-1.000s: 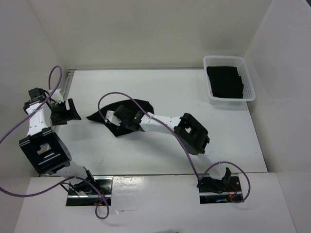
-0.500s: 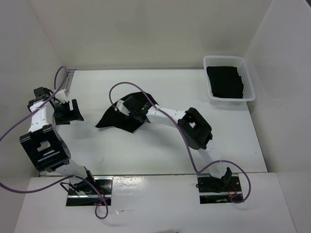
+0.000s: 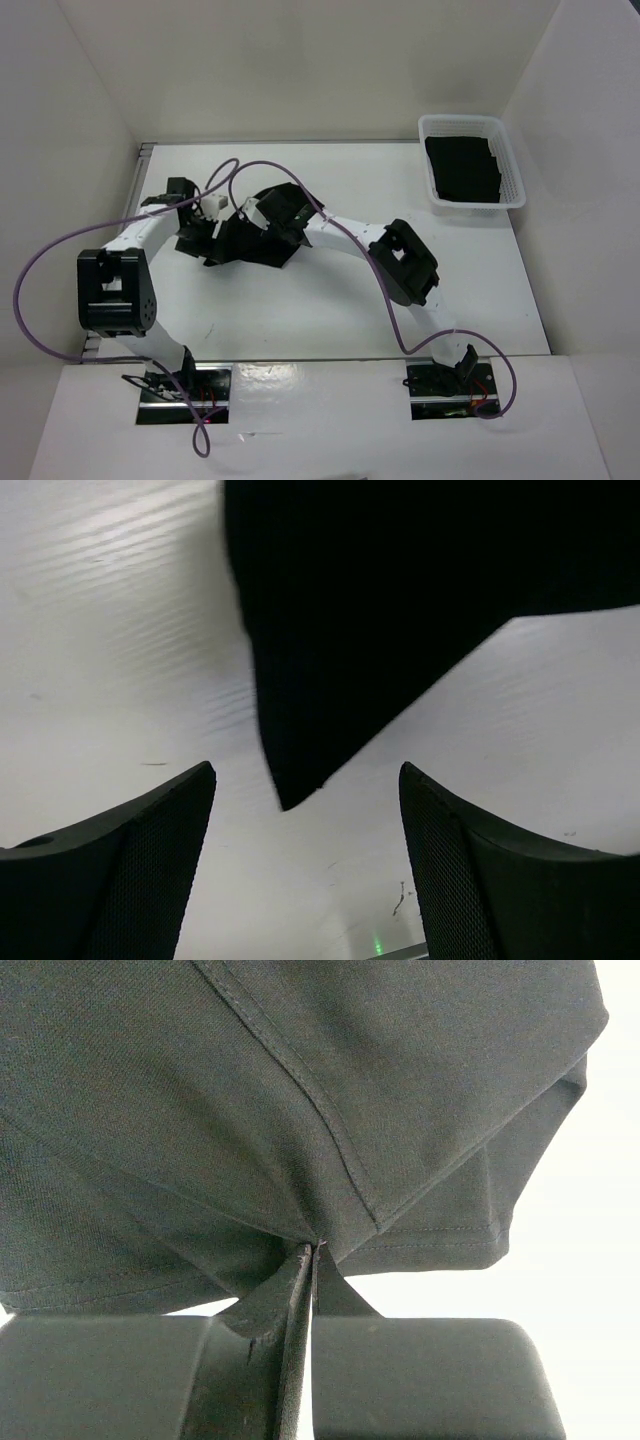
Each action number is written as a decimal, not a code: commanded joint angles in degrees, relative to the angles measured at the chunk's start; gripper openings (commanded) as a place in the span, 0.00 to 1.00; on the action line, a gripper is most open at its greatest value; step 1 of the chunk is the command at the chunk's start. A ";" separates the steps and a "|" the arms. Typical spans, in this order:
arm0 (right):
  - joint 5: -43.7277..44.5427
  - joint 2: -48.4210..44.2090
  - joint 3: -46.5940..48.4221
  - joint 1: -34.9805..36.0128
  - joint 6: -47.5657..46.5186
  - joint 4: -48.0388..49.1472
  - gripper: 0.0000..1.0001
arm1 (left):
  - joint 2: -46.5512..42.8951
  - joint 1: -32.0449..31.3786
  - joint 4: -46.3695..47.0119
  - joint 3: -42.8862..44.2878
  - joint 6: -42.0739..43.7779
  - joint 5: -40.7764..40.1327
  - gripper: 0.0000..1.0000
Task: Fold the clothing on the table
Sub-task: Flatten the skirt out
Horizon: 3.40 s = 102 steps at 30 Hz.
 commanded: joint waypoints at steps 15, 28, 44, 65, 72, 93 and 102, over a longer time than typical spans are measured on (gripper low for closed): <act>-0.19 -1.46 4.12 -1.24 1.84 -0.88 0.00 | -10.00 -5.26 4.53 -8.89 7.10 -12.83 0.51; -0.19 -1.46 3.60 -1.24 1.84 -0.88 0.00 | -9.47 -8.16 6.63 -10.04 6.49 -12.22 0.55; 0.33 -1.46 3.60 -1.24 1.84 -0.88 0.00 | -4.64 -12.20 11.46 -11.62 4.20 -12.39 0.44; 2.53 -7.08 4.30 -2.99 1.31 -1.41 0.00 | -5.33 -12.20 8.49 -2.94 3.68 -17.23 0.00; 2.00 -15.08 6.41 -7.30 1.31 -3.61 0.00 | -7.36 -12.20 1.90 9.62 1.48 -15.83 0.00; -12.56 -23.88 -10.47 -8.35 8.76 -2.37 0.88 | 0.37 -15.02 -0.49 14.58 -2.12 -12.83 0.00; -44.20 -10.36 2.71 -22.68 19.86 -8.96 0.71 | -3.31 -15.02 -0.48 10.01 -2.12 -12.83 0.00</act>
